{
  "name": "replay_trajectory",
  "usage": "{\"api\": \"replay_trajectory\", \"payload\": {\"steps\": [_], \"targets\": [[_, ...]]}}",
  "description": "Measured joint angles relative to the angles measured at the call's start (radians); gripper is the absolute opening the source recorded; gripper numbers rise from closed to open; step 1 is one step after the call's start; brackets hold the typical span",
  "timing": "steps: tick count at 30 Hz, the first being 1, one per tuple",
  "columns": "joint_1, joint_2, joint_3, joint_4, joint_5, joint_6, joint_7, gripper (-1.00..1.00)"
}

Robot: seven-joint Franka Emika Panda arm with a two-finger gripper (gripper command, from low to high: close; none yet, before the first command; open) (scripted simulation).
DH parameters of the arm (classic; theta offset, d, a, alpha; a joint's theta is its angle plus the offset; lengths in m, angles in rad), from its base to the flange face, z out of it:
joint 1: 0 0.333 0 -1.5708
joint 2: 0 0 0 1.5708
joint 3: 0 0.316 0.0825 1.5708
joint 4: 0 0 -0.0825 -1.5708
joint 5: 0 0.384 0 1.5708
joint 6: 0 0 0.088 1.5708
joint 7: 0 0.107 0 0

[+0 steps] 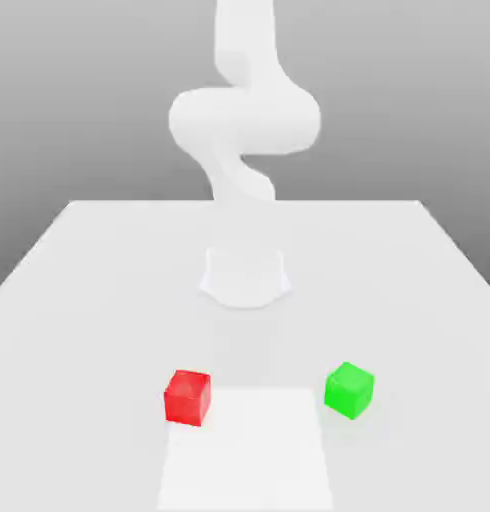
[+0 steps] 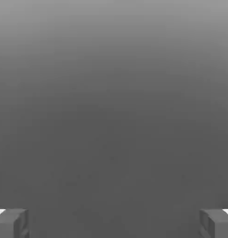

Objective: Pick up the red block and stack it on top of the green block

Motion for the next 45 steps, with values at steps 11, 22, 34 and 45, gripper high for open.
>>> {"api": "replay_trajectory", "payload": {"steps": [11, 22, 34, 45], "targets": [[-0.057, 0.378, -0.059, -0.297, -0.007, 0.261, 0.011, 0.0], [-0.11, 0.824, -0.077, -0.484, 0.04, 0.589, -0.019, 0.0], [-0.139, 0.878, -0.045, -0.478, 0.052, 0.635, -0.027, -1.0], [-0.044, 0.623, 0.039, -0.511, 0.05, 0.419, 0.185, -1.0]]}}
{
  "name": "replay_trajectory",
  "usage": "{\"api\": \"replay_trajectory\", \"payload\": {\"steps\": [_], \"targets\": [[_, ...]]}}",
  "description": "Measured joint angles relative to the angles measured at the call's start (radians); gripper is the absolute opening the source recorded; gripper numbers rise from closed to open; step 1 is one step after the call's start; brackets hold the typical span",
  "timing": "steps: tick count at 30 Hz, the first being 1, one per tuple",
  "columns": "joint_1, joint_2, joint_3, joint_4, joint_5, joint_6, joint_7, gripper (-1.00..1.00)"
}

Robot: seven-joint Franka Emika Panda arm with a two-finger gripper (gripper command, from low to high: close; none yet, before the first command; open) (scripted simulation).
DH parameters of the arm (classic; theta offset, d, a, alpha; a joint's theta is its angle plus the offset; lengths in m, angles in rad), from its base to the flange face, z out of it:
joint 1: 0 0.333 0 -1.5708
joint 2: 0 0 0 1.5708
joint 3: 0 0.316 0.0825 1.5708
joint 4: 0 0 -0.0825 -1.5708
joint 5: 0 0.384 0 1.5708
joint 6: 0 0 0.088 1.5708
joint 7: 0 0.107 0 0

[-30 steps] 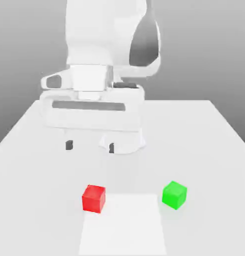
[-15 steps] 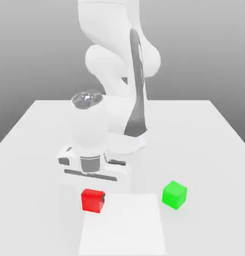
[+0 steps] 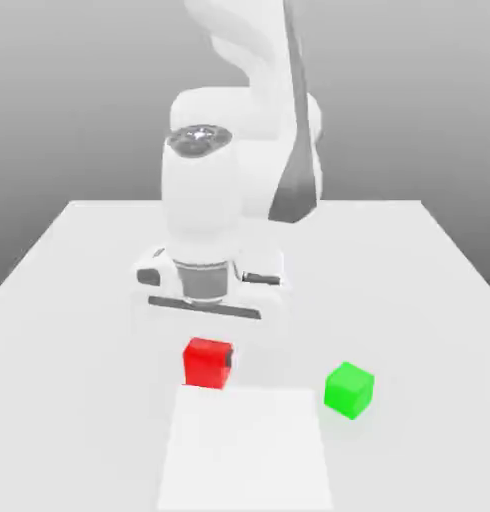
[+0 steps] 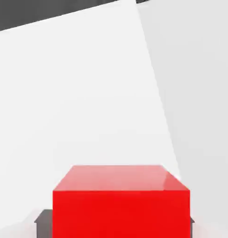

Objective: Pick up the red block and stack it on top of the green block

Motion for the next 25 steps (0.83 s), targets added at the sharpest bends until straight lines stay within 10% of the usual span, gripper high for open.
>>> {"api": "replay_trajectory", "payload": {"steps": [13, 21, 22, 25], "targets": [[0.203, -0.108, 0.271, -0.012, 0.098, -0.094, 0.459, -1.0], [0.167, 0.114, 0.291, -0.004, -0.08, 0.113, 0.625, -1.0], [0.169, 0.143, 0.281, -0.003, -0.112, 0.14, 0.647, 1.0], [0.169, 0.143, 0.281, -0.003, -0.112, 0.14, 0.647, 1.0]]}}
